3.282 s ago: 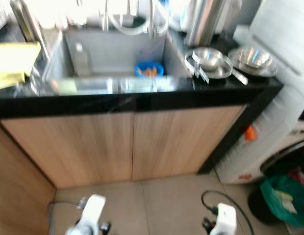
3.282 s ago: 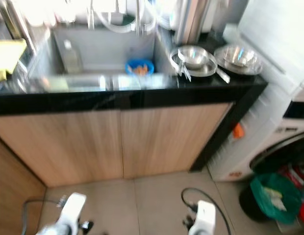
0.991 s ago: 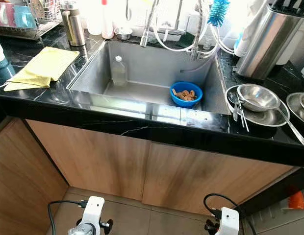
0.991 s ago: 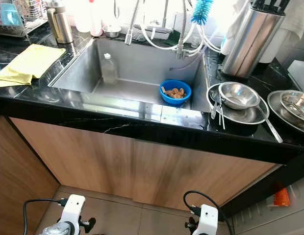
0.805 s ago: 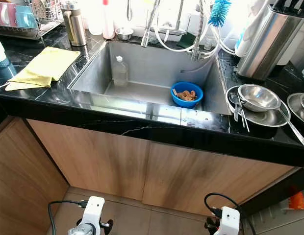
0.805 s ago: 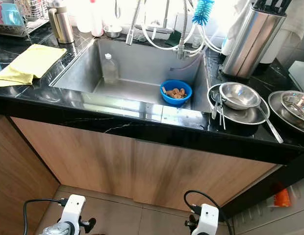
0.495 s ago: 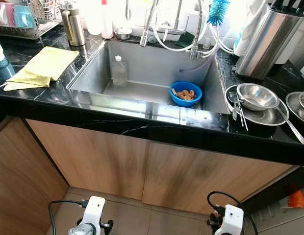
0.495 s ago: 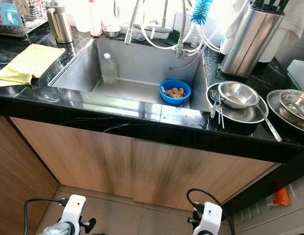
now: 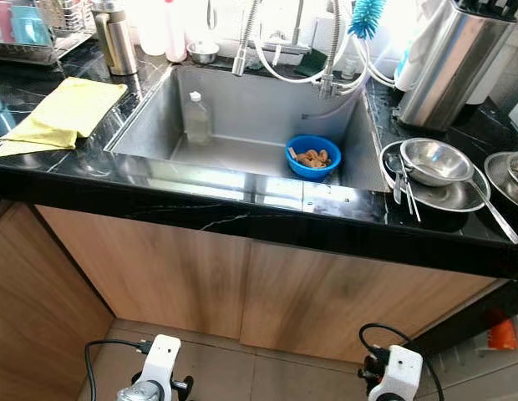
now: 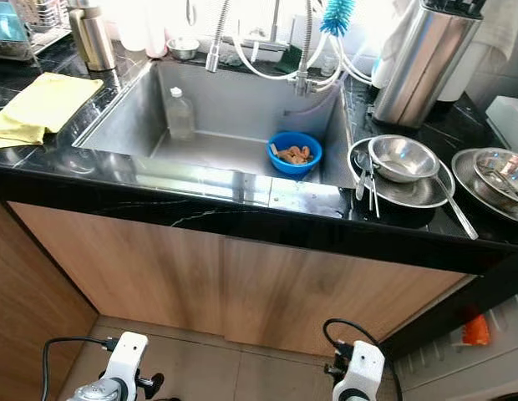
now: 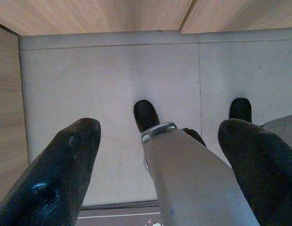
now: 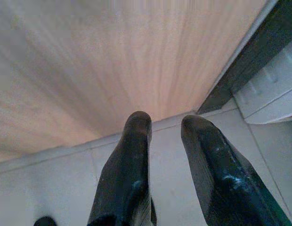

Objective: Kitchen organization

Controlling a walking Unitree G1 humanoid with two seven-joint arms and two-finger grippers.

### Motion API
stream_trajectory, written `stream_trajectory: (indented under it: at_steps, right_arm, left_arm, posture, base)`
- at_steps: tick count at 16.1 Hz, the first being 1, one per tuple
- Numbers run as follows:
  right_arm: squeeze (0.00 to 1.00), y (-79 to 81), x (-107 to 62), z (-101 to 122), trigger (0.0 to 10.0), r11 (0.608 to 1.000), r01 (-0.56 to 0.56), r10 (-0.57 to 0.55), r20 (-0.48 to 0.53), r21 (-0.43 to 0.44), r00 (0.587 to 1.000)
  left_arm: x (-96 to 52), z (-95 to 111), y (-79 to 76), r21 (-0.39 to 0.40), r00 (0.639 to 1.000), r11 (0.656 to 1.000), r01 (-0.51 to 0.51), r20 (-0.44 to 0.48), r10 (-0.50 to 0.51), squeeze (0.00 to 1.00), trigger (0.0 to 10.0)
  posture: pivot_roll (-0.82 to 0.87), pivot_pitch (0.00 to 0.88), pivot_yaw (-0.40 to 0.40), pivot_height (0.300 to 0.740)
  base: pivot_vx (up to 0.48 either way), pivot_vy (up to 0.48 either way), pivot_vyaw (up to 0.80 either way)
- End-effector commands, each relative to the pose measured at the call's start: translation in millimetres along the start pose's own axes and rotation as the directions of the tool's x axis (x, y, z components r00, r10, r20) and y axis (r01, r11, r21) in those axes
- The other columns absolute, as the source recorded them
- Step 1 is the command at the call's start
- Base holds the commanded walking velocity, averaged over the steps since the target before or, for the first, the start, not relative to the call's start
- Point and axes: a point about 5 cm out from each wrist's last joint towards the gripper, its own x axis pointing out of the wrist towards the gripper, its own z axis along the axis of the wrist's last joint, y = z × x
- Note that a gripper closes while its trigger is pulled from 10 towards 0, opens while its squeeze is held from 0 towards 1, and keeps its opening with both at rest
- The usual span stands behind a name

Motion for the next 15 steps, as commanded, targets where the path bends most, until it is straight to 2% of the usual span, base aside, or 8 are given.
stream_trajectory:
  at_steps: [1,8,11,13,14,15]
  right_arm:
    - [0.00,-4.2,-1.2,0.6,10.0,1.000,0.027,-0.028,0.022,0.013,0.999]
    - [0.00,-6.0,-2.6,5.9,10.0,0.997,0.072,-0.072,0.094,0.010,0.993]
    - [0.00,-5.8,-2.6,5.5,10.0,0.997,0.072,-0.072,0.090,0.009,0.993]
    - [0.00,-6.2,-3.5,6.2,10.0,0.995,0.087,-0.091,0.111,0.042,0.990]
    - [0.00,-9.2,-3.6,12.5,10.0,0.996,0.091,-0.093,0.160,0.021,0.983]
    - [0.00,-24.7,-4.1,39.4,10.0,0.994,0.108,-0.102,0.320,0.000,0.942]
  left_arm:
    - [0.2,-2.1,-1.4,0.008,1.000,1.000,0.010,-0.022,-0.010,0.00,10.0]
    - [0.2,-1.5,-1.3,0.006,1.000,1.000,0.009,-0.020,-0.009,0.00,10.0]
    - [0.2,-1.5,-1.2,0.007,1.000,1.000,0.009,-0.020,-0.009,0.00,10.0]
    - [0.2,-1.5,-1.0,0.007,1.000,1.000,0.007,-0.019,-0.007,0.00,10.0]
    - [0.2,-1.5,-1.0,0.008,1.000,1.000,0.007,-0.019,-0.007,0.00,10.0]
    - [0.2,-1.6,-1.0,0.009,1.000,1.000,0.008,-0.019,-0.008,0.00,10.0]
  posture:
    - [0.16,0.112,-0.107,0.736]
    - [0.16,0.114,-0.109,0.736]
    - [0.17,0.113,-0.109,0.736]
    - [0.17,0.111,-0.107,0.736]
    - [0.17,0.110,-0.108,0.736]
    - [0.17,0.109,-0.109,0.736]
  base:
    - [0.000,0.000,0.00]
    - [0.000,0.000,0.00]
    - [0.000,0.000,0.00]
    - [0.000,0.000,0.00]
    - [0.000,0.000,0.00]
    - [0.000,0.000,0.00]
